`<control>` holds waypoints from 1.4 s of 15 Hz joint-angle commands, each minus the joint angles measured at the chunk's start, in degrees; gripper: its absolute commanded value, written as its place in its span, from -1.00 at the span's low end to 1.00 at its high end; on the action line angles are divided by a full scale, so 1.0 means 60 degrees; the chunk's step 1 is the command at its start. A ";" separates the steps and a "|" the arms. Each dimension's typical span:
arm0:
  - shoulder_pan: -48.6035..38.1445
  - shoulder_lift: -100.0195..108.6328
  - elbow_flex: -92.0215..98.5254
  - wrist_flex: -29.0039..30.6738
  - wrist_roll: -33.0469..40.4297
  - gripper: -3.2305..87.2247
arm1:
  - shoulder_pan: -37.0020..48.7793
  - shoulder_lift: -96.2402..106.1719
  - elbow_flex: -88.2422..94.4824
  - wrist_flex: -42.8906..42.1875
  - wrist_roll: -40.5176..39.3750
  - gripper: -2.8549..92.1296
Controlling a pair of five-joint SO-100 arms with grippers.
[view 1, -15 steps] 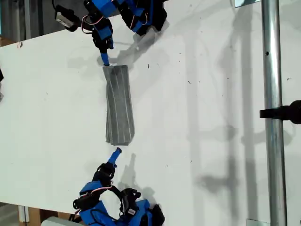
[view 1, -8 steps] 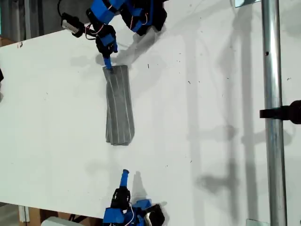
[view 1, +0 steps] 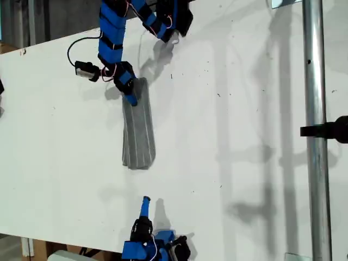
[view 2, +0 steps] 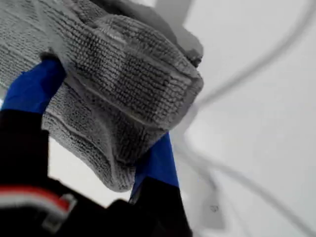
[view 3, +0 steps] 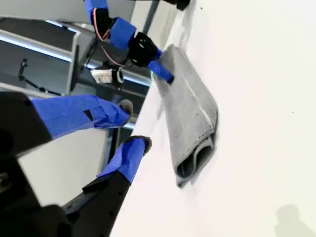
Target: Grasp corners of a towel and fold twice.
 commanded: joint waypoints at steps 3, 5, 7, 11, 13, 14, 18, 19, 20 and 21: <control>-0.0029 0.0029 -0.0103 -0.0132 -0.0015 -0.72 | -0.1289 -0.0850 -0.1436 0.0117 0.0996 -0.94; -0.0015 0.0029 -0.0132 -0.0132 -0.0015 -0.73 | -0.0952 0.0088 -0.1392 0.2314 0.0718 -0.94; 0.0000 0.0044 -0.0117 -0.0132 -0.0015 -0.73 | -0.0674 0.1582 -0.1260 0.5244 0.0674 -0.94; 0.0000 0.0044 -0.0088 -0.0176 0.0073 -0.73 | -0.1289 0.2930 -0.2812 1.0444 0.1875 -0.94; 0.0073 0.0073 -0.0073 -0.0190 0.0059 -0.73 | -0.2476 0.4014 -0.3486 0.8086 0.1758 -0.94; 0.0073 0.0088 -0.0073 -0.0190 0.0073 -0.73 | -0.2666 0.3838 -0.3750 0.7104 0.1699 -0.94; 0.0249 0.0249 -0.0059 -0.0146 -0.0044 -0.73 | -0.3062 0.1934 -0.4380 0.4497 0.1685 -0.94; 0.0264 0.0278 -0.0059 -0.0132 -0.0044 -0.73 | -0.3032 0.1523 -0.4409 0.4043 0.1685 -0.94; 0.0293 0.0308 -0.0059 -0.0132 -0.0059 -0.73 | -0.2959 0.1245 -0.4424 0.3794 0.1670 -0.88; 0.0322 0.0337 -0.0059 -0.0117 -0.0073 -0.73 | -0.2900 0.1157 -0.4424 0.3545 0.1670 -0.52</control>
